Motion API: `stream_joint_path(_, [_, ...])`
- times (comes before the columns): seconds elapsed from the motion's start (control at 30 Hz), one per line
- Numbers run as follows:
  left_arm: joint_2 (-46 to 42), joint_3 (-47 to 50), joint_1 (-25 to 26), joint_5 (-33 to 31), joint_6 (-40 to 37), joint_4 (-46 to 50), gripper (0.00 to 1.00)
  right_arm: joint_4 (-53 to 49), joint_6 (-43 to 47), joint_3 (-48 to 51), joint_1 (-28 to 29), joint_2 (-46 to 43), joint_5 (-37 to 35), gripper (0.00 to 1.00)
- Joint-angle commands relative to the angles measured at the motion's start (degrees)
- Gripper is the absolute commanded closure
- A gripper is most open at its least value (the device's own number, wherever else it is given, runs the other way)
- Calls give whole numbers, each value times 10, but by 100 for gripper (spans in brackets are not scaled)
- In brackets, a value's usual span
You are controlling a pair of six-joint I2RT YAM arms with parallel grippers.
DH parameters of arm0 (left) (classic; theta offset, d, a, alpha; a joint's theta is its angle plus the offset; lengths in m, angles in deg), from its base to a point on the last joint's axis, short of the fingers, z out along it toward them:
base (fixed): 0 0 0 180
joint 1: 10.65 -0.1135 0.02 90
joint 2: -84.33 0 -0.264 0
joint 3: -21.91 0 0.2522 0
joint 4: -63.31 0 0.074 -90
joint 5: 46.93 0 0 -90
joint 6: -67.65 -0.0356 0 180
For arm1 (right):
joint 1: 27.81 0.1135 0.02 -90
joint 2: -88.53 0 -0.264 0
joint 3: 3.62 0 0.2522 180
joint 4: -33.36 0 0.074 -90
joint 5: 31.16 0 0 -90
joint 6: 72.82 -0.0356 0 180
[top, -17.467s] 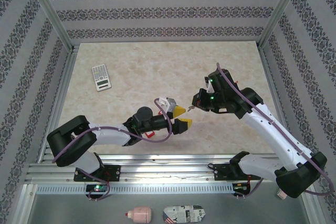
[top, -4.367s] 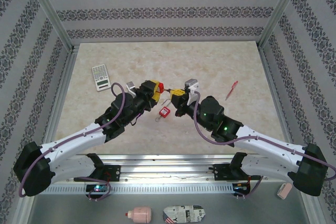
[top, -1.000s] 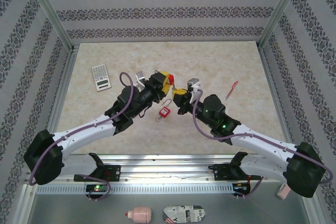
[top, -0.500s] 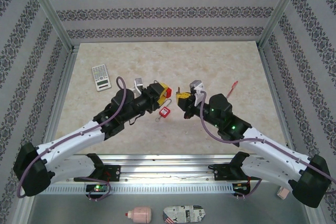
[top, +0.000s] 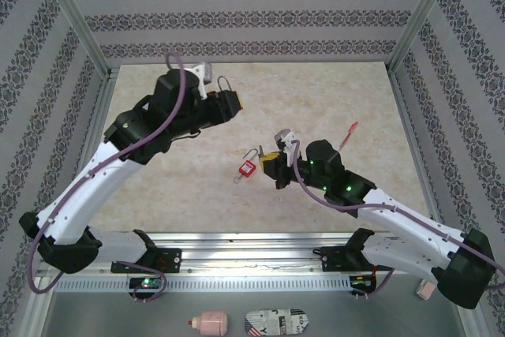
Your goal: Unlock with the key
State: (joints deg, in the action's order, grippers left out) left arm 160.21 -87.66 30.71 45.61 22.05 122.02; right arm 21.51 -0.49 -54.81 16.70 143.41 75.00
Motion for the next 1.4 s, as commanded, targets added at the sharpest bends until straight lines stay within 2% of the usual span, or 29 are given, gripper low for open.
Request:
stream_joint_path(0.0, [52, -15, 30, -26, -114, 139, 100, -3, -16, -34, 7, 12, 41, 100])
stream_joint_path(0.3, [107, -54, 43, -28, -142, 175, 100, 12, -25, -53, 20, 45, 54, 100])
stream_joint_path(0.5, [75, -22, 41, -31, -113, 120, 100, 43, -47, -39, 23, 57, 61, 100])
stream_joint_path(0.6, [56, 8, 42, -2, -97, 68, 100, 59, -59, -33, 23, 60, 60, 100])
stream_joint_path(0.83, [21, 72, 48, -7, -79, 14, 100, 80, -77, -41, 17, 67, 69, 100])
stream_joint_path(1.2, [-3, 99, 53, -20, -70, -27, 100, 108, -94, -42, 18, 90, 95, 100])
stream_joint_path(1.37, [-2, 103, 60, -20, -72, -26, 100, 111, -98, -40, 16, 89, 85, 100])
